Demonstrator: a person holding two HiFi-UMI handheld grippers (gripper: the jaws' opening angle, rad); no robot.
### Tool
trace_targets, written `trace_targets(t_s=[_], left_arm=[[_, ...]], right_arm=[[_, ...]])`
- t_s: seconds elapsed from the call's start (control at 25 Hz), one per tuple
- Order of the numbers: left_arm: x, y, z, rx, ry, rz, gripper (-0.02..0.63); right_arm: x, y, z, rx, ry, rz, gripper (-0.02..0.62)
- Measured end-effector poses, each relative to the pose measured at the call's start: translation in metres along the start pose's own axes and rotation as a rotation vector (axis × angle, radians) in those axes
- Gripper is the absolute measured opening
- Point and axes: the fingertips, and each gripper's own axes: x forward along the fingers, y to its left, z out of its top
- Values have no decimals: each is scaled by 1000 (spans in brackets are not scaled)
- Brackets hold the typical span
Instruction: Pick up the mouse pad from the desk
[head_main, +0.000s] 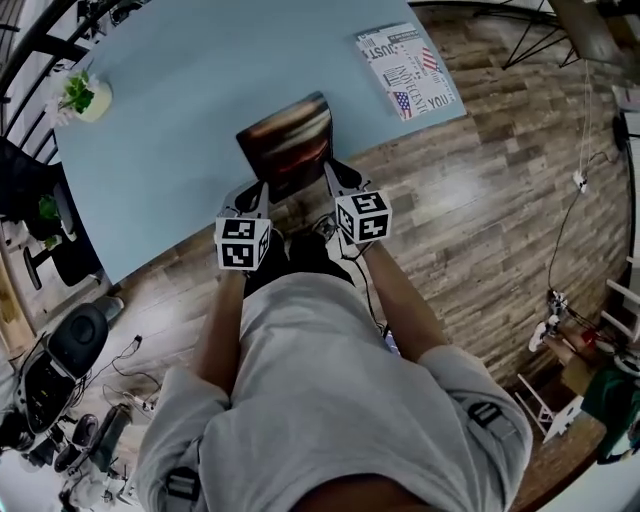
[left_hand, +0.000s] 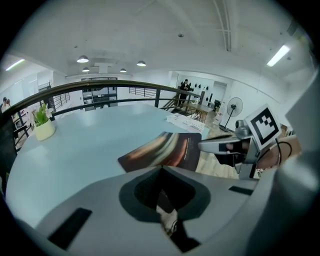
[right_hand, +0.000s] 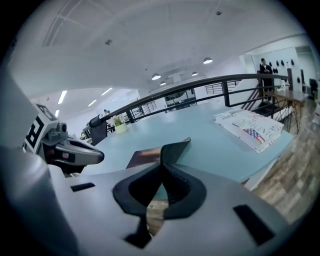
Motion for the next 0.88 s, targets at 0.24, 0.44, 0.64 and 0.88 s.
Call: trace_targets(t_s=[0.24,0.44,0.64,0.88], left_arm=[[-12,32,9,-34,-52,9,12],[-27,57,6,-46,-63,13,12],[-35,79,2,-73,-70,24,12],[-46,101,2,-101,-86,42,12]], right_arm=[[10,30,12,-151,34,-4,16],[20,52,14,-175,54,-2,17],[34,70,21,-199,60,10,17],[49,92,38,-223,49,36,17]])
